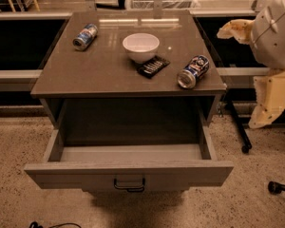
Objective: Place pepsi can into top drawer
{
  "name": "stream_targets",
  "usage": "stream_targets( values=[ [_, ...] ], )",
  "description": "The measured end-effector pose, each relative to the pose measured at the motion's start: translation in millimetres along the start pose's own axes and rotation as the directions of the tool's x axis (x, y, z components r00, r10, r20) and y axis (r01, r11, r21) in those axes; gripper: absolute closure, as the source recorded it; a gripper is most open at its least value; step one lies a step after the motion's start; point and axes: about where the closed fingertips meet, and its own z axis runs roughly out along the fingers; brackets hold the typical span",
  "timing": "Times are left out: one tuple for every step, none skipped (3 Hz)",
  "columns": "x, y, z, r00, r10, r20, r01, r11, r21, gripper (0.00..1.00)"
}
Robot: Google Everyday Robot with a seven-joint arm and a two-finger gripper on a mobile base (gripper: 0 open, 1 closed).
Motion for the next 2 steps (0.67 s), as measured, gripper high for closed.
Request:
stream_targets(
  values=[
    [13, -44, 54, 0.98, -0.2, 0.015, 0.2, 0.978, -0.058, 0.0],
    [28, -77, 98, 0.937, -0.349, 0.003, 0.348, 0.9344, -0.077, 0.0]
  ],
)
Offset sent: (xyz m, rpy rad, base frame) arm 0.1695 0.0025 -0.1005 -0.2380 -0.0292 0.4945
